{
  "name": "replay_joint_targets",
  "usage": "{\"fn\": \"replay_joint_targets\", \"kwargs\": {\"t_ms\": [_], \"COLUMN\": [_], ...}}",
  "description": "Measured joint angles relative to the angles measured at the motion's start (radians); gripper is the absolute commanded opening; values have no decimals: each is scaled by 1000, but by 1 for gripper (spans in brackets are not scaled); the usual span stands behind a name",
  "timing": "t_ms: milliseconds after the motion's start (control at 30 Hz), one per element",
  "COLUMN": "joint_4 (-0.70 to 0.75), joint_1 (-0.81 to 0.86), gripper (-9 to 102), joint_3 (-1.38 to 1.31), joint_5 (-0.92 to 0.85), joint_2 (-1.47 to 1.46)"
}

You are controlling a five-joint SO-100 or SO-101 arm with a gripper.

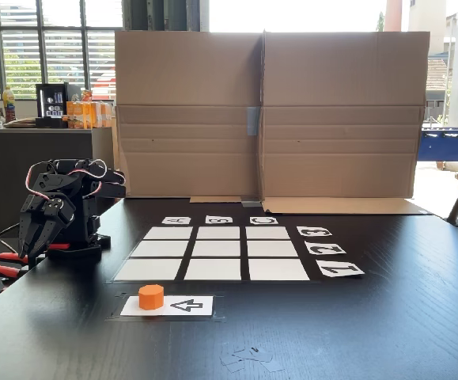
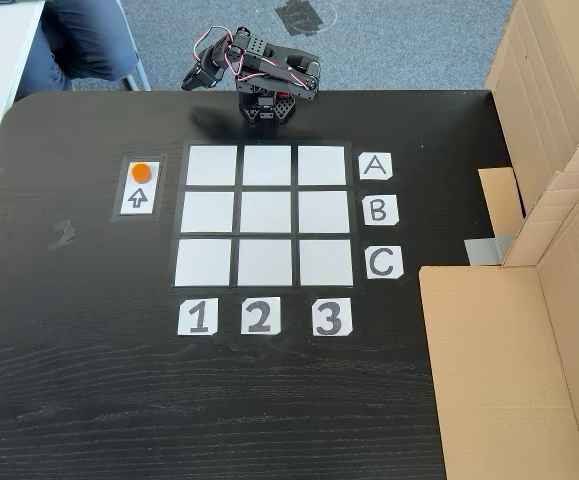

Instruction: Pick up the round, orange token and place it in the grid on square A1.

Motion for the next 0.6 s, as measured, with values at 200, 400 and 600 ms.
{"fn": "replay_joint_targets", "kwargs": {"t_ms": [200,400,600], "joint_4": [-11,-11,-26], "joint_1": [-3,-5,-5], "gripper": [20,21,22], "joint_3": [2,2,2], "joint_5": [0,0,0], "joint_2": [-6,-6,-37]}}
